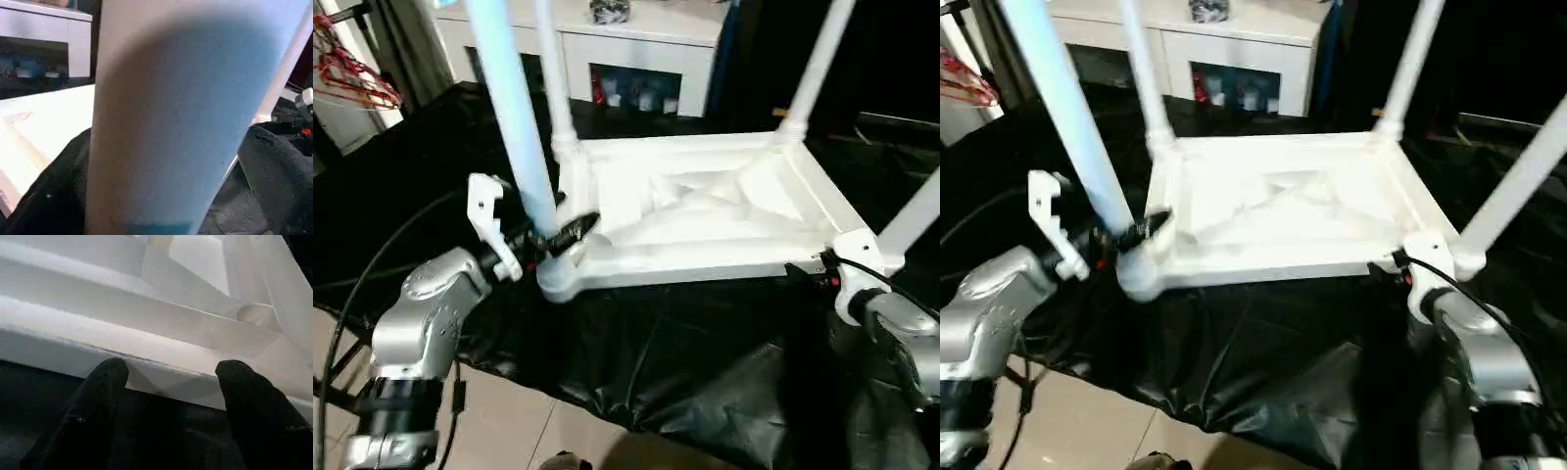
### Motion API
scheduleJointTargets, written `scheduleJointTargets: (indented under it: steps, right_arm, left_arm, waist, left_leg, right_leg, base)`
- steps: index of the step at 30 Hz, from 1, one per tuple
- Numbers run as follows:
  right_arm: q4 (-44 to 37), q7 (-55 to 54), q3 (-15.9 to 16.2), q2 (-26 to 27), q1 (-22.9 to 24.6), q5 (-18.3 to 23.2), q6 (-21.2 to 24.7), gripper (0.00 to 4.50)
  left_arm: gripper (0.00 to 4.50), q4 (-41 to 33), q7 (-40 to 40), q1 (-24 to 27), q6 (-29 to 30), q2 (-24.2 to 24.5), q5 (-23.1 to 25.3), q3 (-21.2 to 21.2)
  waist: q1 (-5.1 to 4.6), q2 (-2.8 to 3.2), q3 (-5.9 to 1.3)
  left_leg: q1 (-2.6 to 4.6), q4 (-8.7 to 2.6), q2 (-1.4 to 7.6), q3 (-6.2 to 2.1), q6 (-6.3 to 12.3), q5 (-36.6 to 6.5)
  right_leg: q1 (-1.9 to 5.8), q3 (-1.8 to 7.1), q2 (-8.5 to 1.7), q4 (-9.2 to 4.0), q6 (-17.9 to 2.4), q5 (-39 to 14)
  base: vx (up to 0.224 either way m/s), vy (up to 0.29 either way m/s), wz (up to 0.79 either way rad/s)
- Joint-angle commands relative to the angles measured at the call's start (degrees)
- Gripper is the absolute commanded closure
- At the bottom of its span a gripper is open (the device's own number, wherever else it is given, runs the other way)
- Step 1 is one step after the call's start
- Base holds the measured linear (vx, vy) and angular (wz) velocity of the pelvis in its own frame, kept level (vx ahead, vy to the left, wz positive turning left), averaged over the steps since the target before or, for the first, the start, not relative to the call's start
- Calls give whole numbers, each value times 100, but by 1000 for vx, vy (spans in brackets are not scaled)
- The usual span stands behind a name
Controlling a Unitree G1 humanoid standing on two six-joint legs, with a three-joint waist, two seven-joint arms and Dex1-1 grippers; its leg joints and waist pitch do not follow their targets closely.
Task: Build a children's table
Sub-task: Rotate table base
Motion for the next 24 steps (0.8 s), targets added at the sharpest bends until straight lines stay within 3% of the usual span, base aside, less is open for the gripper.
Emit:
scheduleJointTargets:
  steps: [1, 9, 15, 16, 18, 20, 22, 24]
  right_arm:
    - [-185, -15, -207, 8, -59, 195, 63, 123]
    - [183, -54, -22, -348, -8, -341, 102, 123]
    - [585, -318, 186, -6, -259, -504, -20, 123]
    - [663, -346, 232, 66, -318, -526, -42, 123]
    - [784, -357, 268, 183, -406, -588, -93, 123]
    - [925, -358, 328, 396, -552, -592, -214, 123]
    - [1047, -328, 401, 534, -664, -605, -324, 123]
    - [1177, -292, 464, 728, -806, -601, -446, 123]
  left_arm:
    - [7, -111, -87, 36, -44, 35, 55, -211]
    - [7, -540, -357, 119, 381, 110, -276, -311]
    - [7, -1052, -868, 290, 823, 322, -742, -497]
    - [7, -1229, -914, 328, 989, 344, -885, -533]
    - [7, -1477, -969, 382, 1222, 357, -1057, -567]
    - [7, -1713, -985, 434, 1408, 301, -1252, -648]
    - [7, -1832, -983, 447, 1499, 261, -1343, -717]
    - [7, -1949, -963, 441, 1609, 205, -1458, -794]
  waist:
    - [-3, -63, -358]
    - [1, -28, -373]
    - [-29, -18, -375]
    - [-46, -55, -377]
    - [-75, -54, -374]
    - [-105, -37, -359]
    - [-154, -55, -354]
    - [-190, -73, -344]
  left_leg:
    - [185, -441, 288, -161, 13, -1563]
    - [181, -432, 281, -152, -29, -1445]
    - [176, -427, 272, -150, 4, -1408]
    - [168, -430, 277, -150, 11, -1390]
    - [166, -426, 276, -147, 5, -1379]
    - [171, -432, 267, -144, 0, -1451]
    - [132, -446, 258, -158, -41, -1517]
    - [137, -445, 253, -153, -70, -1583]
  right_leg:
    - [193, 236, -325, -482, -977, -1638]
    - [205, 236, -315, -452, -1077, -1359]
    - [206, 224, -299, -433, -1163, -1295]
    - [216, 226, -316, -406, -1223, -1300]
    - [214, 227, -311, -406, -1243, -1293]
    - [206, 227, -298, -428, -1209, -1391]
    - [245, 214, -305, -427, -1151, -1551]
    - [232, 224, -311, -445, -1113, -1678]
  base:
    - [0, 0, 0]
    - [0, 0, 0]
    - [0, 0, 0]
    - [0, 0, 0]
    - [0, 0, 0]
    - [0, 0, 0]
    - [0, 0, 0]
    - [0, 0, 0]
